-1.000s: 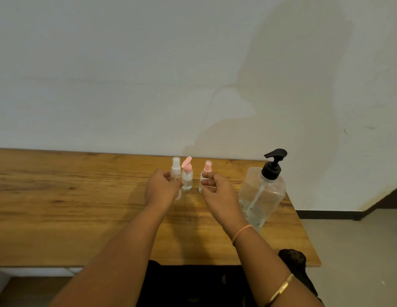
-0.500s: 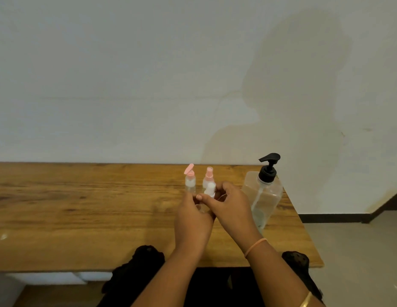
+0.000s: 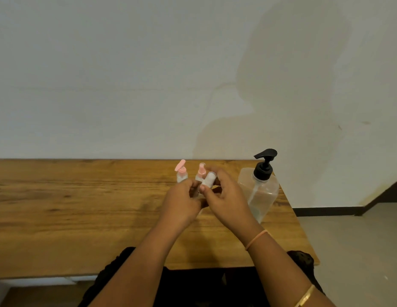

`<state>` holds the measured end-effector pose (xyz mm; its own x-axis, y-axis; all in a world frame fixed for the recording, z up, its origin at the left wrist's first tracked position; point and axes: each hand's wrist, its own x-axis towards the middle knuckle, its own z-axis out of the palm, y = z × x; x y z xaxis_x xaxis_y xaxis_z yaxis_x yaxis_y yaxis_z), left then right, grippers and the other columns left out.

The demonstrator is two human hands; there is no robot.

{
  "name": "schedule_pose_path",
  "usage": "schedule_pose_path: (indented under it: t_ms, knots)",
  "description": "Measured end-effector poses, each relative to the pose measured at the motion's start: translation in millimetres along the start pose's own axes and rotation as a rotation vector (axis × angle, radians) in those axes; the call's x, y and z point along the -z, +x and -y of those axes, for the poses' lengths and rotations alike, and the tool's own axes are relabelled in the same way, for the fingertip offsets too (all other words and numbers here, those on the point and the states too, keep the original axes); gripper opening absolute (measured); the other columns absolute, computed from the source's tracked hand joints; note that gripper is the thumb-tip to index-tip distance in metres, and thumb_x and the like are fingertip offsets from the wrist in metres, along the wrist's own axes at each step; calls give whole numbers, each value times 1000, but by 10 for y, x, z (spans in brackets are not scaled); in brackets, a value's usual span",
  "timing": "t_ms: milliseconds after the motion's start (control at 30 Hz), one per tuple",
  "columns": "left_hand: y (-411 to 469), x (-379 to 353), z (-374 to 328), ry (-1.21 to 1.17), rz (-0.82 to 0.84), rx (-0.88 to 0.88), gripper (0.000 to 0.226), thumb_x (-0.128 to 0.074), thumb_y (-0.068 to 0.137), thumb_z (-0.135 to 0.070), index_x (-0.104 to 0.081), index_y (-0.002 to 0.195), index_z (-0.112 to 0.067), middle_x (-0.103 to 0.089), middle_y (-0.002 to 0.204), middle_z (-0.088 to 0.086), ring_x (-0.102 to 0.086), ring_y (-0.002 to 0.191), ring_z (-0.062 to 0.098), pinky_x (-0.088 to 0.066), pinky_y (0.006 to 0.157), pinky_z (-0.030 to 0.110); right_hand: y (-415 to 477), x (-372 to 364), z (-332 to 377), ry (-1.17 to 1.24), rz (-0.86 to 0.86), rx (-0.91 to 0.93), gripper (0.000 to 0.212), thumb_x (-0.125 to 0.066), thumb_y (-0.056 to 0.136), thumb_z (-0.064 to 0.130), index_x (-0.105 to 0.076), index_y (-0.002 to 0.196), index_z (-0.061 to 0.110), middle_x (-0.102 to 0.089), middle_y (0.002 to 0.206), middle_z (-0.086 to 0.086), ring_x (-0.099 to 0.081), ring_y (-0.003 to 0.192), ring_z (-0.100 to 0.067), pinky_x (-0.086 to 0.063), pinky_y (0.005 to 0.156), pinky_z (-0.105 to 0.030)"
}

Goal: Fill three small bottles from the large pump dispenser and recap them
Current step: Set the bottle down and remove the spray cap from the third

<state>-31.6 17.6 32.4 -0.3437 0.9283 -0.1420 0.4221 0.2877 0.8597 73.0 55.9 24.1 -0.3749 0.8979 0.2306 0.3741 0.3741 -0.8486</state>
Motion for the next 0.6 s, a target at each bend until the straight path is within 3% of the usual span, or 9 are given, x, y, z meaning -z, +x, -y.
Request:
schedule_pose_path:
  t_ms: [100,233,367,467,533,600]
  knots:
    - [46,-23,-7,41,-26,-1,24,-69,83,-16,-61,105,-20,-63,95,-4,-58,85,12,-44,61,24,23,-62,-10,46,-93,-60,66,-76,78,30,-39,133,27,-49,111,9,-53,100,-7,-48,82,-21]
    - [87,-32,2,19,-46,15,24,-72,80,-18,-58,99,-22,-60,95,-6,-57,85,10,-47,63,22,52,-70,2,76,-152,-83,58,-78,76,26,-40,119,31,-56,85,11,-55,80,-2,-43,66,-8]
    - [121,-19,24,-35,-60,39,26,-72,81,-20,-59,103,-21,-57,92,-10,-55,82,7,-45,63,21,68,-114,-62,168,-69,-40,64,-67,84,9,-33,131,37,-67,95,4,-63,95,-9,-50,82,-21]
    - [121,-6,37,-46,-76,46,22,-69,83,-15,-59,102,-21,-58,93,-8,-54,81,7,-44,62,21,62,-150,-91,256,-67,-53,74,-69,84,15,-25,137,41,-60,114,2,-60,107,-13,-51,89,-26]
    - [113,-7,41,-35,-84,45,20,-68,83,-14,-56,97,-22,-60,95,-5,-55,82,9,-45,61,21,54,-147,-79,240,-98,-85,81,-76,78,19,-26,140,32,-57,109,3,-58,102,-9,-49,85,-17]
    - [100,-5,40,-42,-85,56,23,-71,81,-16,-55,95,-24,-60,95,-5,-58,86,11,-50,67,26,54,-141,-71,184,-131,-99,76,-78,76,20,-33,136,26,-60,91,2,-60,88,-9,-48,77,-16]
